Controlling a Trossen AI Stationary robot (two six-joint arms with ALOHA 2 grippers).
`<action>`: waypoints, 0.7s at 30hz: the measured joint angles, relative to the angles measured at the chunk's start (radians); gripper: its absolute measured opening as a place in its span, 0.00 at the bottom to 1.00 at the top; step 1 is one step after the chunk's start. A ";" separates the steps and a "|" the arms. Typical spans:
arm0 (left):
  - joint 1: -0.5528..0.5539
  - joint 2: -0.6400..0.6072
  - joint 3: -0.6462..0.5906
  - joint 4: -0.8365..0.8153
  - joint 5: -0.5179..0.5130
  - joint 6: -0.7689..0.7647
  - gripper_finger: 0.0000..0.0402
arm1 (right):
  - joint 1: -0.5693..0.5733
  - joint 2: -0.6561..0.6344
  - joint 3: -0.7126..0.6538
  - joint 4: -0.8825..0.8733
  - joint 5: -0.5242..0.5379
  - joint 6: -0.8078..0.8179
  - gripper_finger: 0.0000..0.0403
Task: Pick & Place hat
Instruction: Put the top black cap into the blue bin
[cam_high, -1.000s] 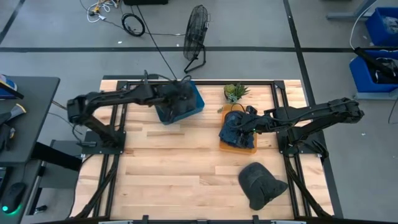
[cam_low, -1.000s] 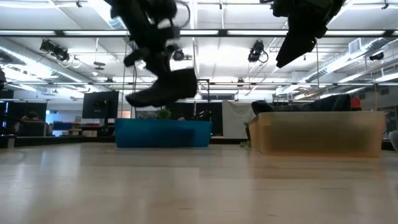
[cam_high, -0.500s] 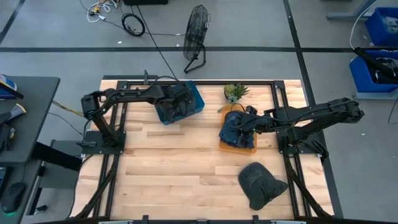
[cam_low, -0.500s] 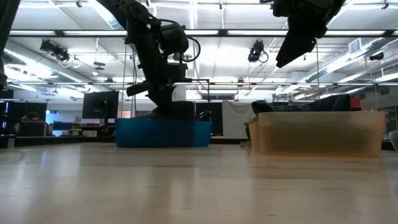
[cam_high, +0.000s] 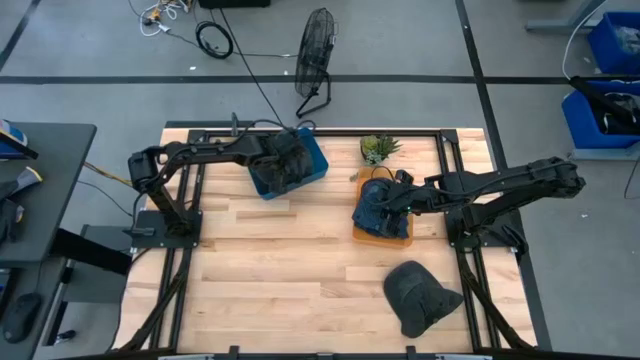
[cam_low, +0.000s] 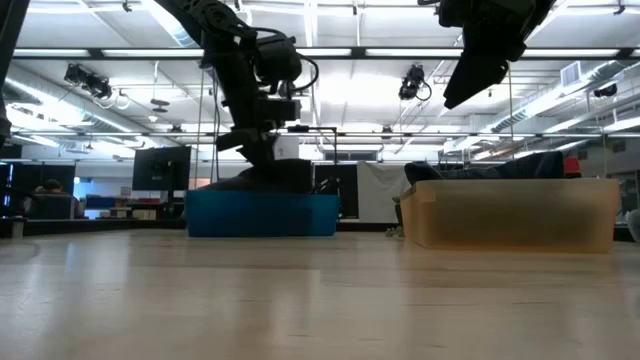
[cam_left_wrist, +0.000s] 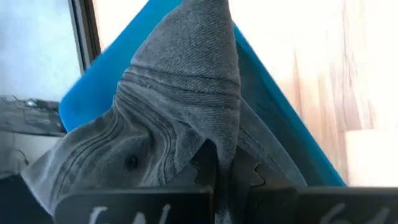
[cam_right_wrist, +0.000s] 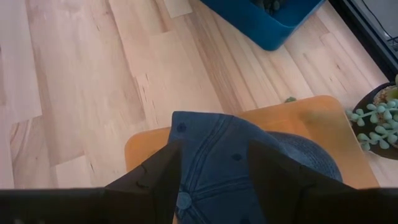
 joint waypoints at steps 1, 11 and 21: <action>0.003 0.000 0.000 -0.010 0.002 -0.008 0.03 | 0.000 0.000 0.000 0.000 0.000 0.000 0.47; 0.002 0.000 0.000 -0.167 0.186 0.104 0.03 | 0.000 0.000 0.000 0.007 0.000 0.000 0.47; -0.054 0.000 0.000 -0.172 0.198 0.077 0.06 | 0.000 0.000 0.000 0.019 0.000 0.000 0.47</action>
